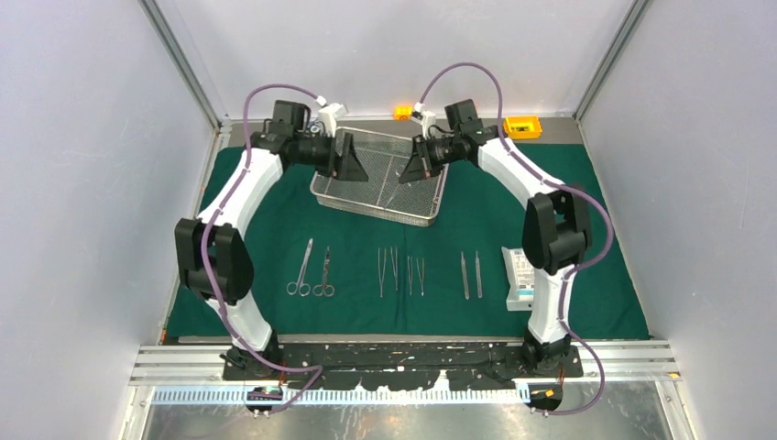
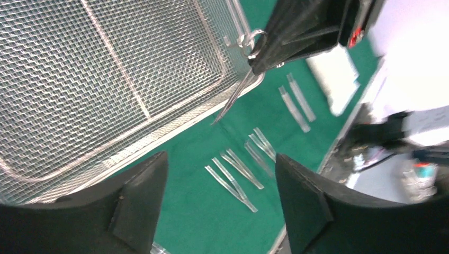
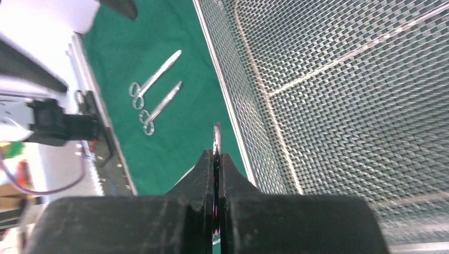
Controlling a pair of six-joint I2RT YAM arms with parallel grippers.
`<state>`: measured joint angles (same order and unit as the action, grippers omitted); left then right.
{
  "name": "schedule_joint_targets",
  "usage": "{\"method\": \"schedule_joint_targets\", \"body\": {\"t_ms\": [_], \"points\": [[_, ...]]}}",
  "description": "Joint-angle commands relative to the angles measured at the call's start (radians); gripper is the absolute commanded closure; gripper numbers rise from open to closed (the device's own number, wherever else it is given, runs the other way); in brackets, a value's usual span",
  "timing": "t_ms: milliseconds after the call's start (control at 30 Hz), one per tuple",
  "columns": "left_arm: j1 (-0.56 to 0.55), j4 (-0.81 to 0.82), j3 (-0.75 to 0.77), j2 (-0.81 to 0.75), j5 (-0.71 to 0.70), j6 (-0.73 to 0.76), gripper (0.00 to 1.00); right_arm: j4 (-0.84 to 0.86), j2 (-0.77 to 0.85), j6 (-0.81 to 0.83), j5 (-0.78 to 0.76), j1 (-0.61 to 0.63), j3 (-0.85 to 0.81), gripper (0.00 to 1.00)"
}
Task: Open and lay out the surgical kit
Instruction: Place the medical item in the surgical kit.
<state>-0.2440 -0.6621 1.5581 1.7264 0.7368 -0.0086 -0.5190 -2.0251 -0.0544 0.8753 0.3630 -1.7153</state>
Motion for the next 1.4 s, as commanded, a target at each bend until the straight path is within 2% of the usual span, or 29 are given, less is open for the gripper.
{"method": "schedule_joint_targets", "body": {"t_ms": [0, 200, 400, 467, 567, 900, 1033, 1233, 1367], "points": [[0.039, 0.063, 0.042, 0.086, 0.297, -0.356, 0.21, -0.106, 0.205, 0.298, -0.185, 0.017, -0.005, 0.99], [0.028, 0.289, 0.015, 0.192, 0.408, -0.834, 0.22, -0.203, 0.307, 0.425, -0.426, 0.092, -0.024, 0.99], [0.004, 0.672, -0.059, 0.271, 0.485, -1.324, 0.27, -0.234, 0.363, 0.496, -0.628, 0.192, -0.021, 0.99], [-0.012, 0.868, -0.111, 0.289, 0.488, -1.499, 0.28, -0.228, 0.369, 0.511, -0.69, 0.228, -0.01, 0.99], [-0.043, 1.036, -0.152, 0.326, 0.5, -1.658, 0.3, -0.221, 0.368, 0.532, -0.764, 0.272, -0.005, 0.99], [-0.095, 1.125, -0.167, 0.364, 0.53, -1.773, 0.31, -0.19, 0.34, 0.691, -1.11, 0.467, 0.037, 0.99], [-0.106, 1.157, -0.174, 0.366, 0.536, -1.794, 0.36, -0.161, 0.319, 0.745, -1.198, 0.509, 0.06, 0.99], [-0.12, 1.159, -0.196, 0.363, 0.537, -1.792, 0.61, -0.111, 0.309, 0.788, -1.281, 0.547, 0.106, 0.99], [-0.132, 1.159, -0.187, 0.367, 0.543, -1.792, 0.71, -0.058, 0.306, 0.822, -1.342, 0.563, 0.149, 0.99]]}}
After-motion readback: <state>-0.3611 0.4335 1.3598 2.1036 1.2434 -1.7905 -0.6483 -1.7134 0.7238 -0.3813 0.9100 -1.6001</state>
